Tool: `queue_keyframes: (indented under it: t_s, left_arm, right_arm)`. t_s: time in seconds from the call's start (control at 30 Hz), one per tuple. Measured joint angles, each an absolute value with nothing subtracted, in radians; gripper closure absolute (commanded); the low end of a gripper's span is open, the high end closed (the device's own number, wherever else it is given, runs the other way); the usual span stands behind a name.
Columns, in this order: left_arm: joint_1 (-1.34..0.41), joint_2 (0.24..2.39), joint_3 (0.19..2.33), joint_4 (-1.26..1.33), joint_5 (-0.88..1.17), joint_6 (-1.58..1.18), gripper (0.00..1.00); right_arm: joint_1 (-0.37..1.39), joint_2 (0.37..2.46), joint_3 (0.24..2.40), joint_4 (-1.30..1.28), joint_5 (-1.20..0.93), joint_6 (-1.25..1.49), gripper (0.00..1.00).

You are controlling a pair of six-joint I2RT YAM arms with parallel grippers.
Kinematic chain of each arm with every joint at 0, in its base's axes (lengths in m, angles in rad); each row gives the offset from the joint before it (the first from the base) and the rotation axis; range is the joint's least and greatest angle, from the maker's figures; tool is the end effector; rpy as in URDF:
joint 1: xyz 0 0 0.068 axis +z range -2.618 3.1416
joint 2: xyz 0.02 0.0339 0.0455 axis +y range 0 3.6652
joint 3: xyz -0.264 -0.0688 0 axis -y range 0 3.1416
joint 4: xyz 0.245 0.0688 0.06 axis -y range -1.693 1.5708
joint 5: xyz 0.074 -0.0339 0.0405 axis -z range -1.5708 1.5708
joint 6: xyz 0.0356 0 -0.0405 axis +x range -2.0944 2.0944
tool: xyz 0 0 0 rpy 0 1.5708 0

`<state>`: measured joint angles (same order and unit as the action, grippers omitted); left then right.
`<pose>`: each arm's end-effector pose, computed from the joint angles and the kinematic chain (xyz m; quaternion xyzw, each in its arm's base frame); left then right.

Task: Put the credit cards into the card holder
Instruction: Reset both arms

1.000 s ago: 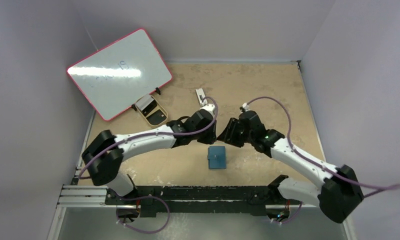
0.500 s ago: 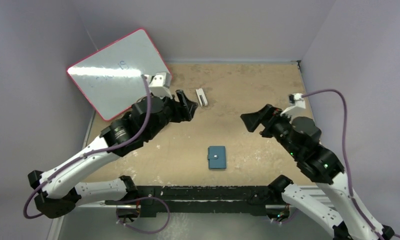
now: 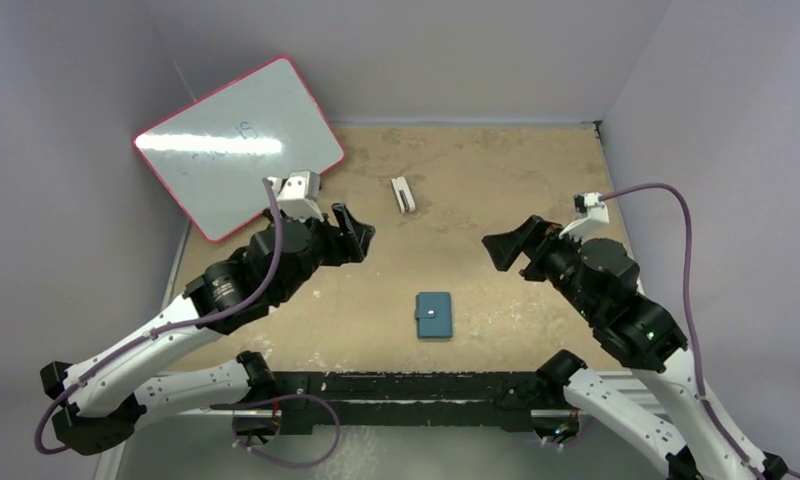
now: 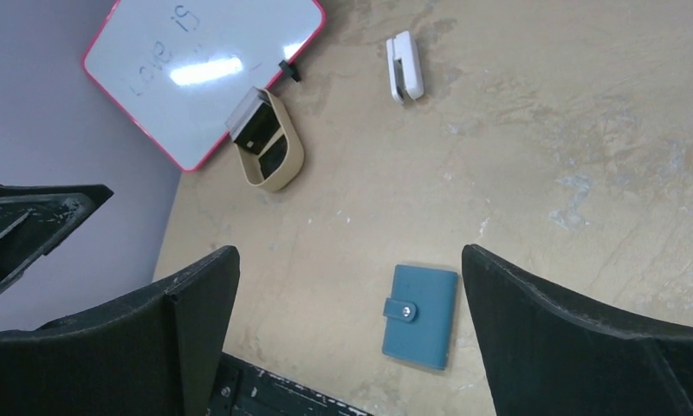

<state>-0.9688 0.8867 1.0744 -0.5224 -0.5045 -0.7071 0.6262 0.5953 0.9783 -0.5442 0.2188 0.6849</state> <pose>0.1172 -0.1403 0.3882 -0.0404 0.8013 -0.2810 0.5266 0.0966 0.0603 0.3913 0.0929 0.7548 0.3267 0.5612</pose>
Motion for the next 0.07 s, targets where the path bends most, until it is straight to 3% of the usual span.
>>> queue_keyframes:
  t_s: [0.07]
  left_arm:
    - [-0.969, 0.886, 1.073, -0.525, -0.509, -0.707, 0.29]
  right_arm:
    - [0.626, 0.597, 0.971, -0.546, 0.218, 0.687, 0.01]
